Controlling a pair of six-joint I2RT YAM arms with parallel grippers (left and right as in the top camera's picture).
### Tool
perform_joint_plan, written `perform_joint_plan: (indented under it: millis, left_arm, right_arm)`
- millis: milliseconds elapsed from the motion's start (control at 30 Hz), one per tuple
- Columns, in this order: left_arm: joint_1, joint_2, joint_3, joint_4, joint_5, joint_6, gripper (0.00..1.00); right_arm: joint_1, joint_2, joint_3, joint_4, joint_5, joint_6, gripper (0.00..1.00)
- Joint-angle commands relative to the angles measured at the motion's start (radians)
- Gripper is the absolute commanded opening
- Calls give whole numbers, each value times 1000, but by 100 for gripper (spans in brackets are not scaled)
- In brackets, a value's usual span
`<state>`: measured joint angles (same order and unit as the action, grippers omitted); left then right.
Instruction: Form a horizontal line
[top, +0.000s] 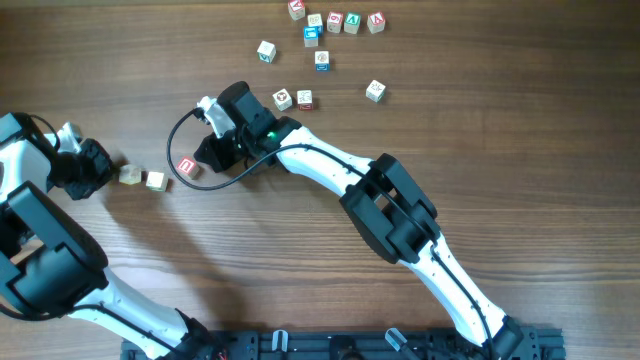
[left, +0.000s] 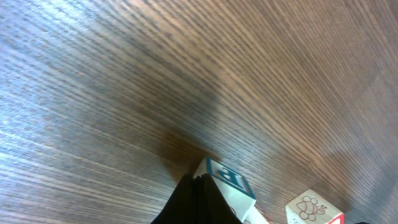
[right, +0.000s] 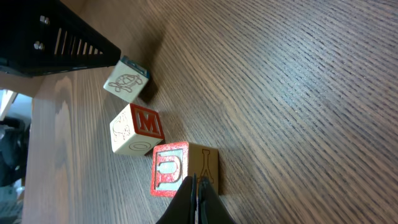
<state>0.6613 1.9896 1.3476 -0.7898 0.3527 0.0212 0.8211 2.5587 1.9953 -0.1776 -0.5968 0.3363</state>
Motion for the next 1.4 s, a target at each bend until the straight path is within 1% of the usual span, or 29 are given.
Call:
perform_joint_plan:
  millis: [0, 600, 700, 900, 1033, 1367]
  left_arm:
    - [14, -50, 34, 8, -28, -2, 4]
    - [15, -63, 31, 34, -29, 2, 4]
    - [15, -63, 31, 34, -29, 2, 4]
    - [15, -63, 31, 23, -29, 1, 4]
    - [15, -62, 31, 21, -29, 1, 4]
    - [15, -63, 31, 11, -29, 1, 4]
  right_arm:
    - [-2, 20, -6, 10, 31, 8, 5]
    - [-2, 31, -6, 23, 80, 40, 5]
    - [-2, 38, -6, 32, 60, 77, 5]
    - [0, 38, -6, 5, 43, 83, 5]
    - [0, 38, -6, 5, -11, 82, 5]
    - [1, 38, -6, -2, -73, 82, 5]
